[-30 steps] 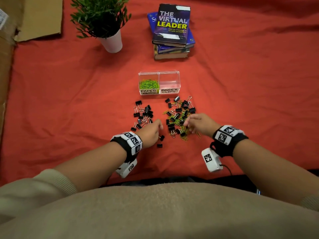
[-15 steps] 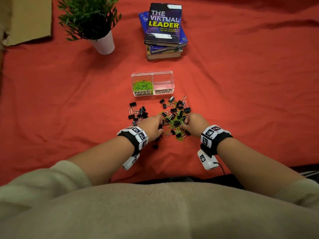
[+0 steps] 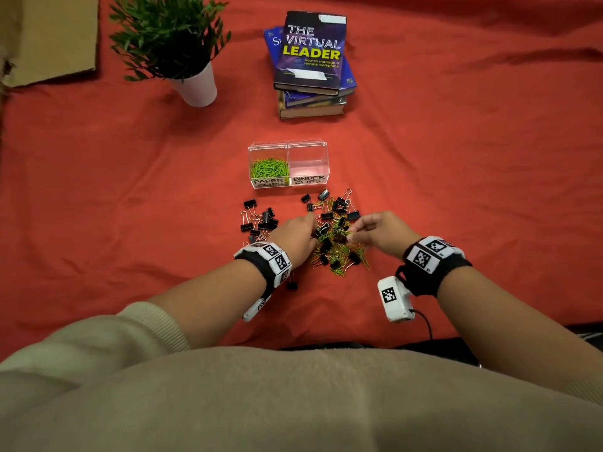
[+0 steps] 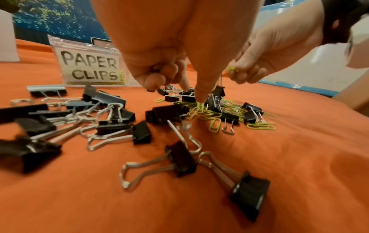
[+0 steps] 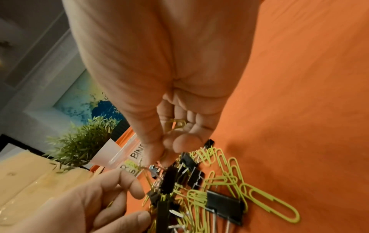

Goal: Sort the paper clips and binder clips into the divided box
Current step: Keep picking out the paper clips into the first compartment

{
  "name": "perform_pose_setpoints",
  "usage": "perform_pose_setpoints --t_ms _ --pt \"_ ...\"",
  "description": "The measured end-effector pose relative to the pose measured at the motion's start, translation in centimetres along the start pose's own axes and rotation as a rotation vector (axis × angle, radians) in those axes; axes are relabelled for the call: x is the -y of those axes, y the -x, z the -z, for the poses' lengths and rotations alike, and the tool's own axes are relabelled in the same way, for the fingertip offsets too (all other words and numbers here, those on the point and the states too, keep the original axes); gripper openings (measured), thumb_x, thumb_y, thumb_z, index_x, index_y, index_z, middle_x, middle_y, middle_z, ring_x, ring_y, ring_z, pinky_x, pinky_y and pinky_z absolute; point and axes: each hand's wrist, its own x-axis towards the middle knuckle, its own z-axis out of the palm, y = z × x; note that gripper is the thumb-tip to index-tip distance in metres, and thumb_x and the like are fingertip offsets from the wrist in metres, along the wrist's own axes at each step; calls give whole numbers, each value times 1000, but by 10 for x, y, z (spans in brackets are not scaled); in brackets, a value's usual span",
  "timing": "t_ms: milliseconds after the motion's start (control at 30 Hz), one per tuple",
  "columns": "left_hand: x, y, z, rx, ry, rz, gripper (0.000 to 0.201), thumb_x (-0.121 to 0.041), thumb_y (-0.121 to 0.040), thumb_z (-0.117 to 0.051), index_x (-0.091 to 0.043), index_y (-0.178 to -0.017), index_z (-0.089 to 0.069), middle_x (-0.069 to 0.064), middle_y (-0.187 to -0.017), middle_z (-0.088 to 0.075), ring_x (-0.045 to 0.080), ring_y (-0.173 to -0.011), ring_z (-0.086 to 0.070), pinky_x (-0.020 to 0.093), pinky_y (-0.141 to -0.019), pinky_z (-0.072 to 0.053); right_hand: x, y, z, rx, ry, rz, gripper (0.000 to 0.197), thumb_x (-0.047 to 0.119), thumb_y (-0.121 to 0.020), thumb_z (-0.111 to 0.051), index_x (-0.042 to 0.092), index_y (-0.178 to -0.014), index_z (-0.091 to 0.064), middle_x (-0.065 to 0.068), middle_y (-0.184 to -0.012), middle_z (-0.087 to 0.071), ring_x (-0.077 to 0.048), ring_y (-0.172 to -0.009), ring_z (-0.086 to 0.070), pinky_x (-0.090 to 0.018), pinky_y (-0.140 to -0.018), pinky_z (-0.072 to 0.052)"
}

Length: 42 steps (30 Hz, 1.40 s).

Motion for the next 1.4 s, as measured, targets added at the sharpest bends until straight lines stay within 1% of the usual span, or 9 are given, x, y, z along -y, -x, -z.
perform_pose_setpoints --t_ms 267,433,567,767,867,967,1133,1300,1400 --pt "7 -12 4 7 -29 -18 25 -29 -93 -54 -15 -114 -51 8 -110 -62 30 -103 -59 44 -85 -51 8 -2 10 60 -415 17 25 -4 -89 -44 9 -70 -54 -5 -68 -51 -14 -59 -42 -26 -56 -38" --pt "18 -9 14 -56 -47 27 22 -24 -96 -44 -10 -111 -54 11 -110 -61 31 -100 -58 39 -82 -49 18 -1 12 76 -719 42 26 -2 -84 -27 9 -67 -42 -17 -81 -59 -22 -67 -55 -27 -62 -48" --pt "23 -5 22 -127 7 175 26 -22 -90 -49 -9 -113 -49 10 -101 -62 30 -92 -61 40 -76 -52 15 -3 9 147 -874 35 24 3 -84 -27 11 -66 -42 -22 -81 -64 -30 -69 -63 -30 -62 -57" --pt "2 -6 7 -21 -69 31 25 -25 -90 -54 -10 -110 -55 8 -109 -59 28 -102 -58 39 -82 -50 12 -5 4 120 -802 15 28 -5 -82 -38 9 -60 -48 -18 -78 -66 -24 -64 -63 -24 -56 -56" --pt "0 -8 0 7 -67 6 30 -30 -89 -57 -11 -113 -55 8 -114 -58 27 -106 -56 40 -86 -50 13 -8 3 94 -670 -35 20 -10 -82 -40 4 -74 -51 -17 -76 -61 -21 -60 -58 -23 -51 -52" --pt "-2 -9 -4 25 -86 -57 33 -32 -89 -58 -14 -115 -54 6 -117 -58 26 -109 -56 40 -89 -50 16 -16 -1 50 -316 -83 24 -5 -86 -41 4 -87 -63 -8 -71 -58 -15 -56 -53 -22 -50 -46" --pt "-5 -10 -6 13 -114 -89 30 -27 -90 -58 -11 -115 -55 8 -116 -57 28 -112 -54 40 -89 -47 19 -33 -17 5 316 109 16 10 -83 -62 14 -97 -68 1 -70 -58 -12 -55 -49 -20 -51 -41" --pt "-5 -8 -7 24 -130 -63 26 -22 -93 -55 -3 -111 -55 12 -113 -55 30 -110 -53 41 -90 -47 21 -40 -29 87 786 333 34 8 -82 -57 16 -115 -65 -7 -103 -64 -23 -94 -60 -27 -76 -46" --pt "-3 -8 -6 24 -97 -19 25 -21 -92 -55 -3 -109 -54 13 -116 -55 30 -111 -53 40 -94 -45 13 -39 -34 77 907 374 28 12 -85 -54 12 -109 -66 -11 -102 -59 -28 -98 -56 -37 -80 -49"
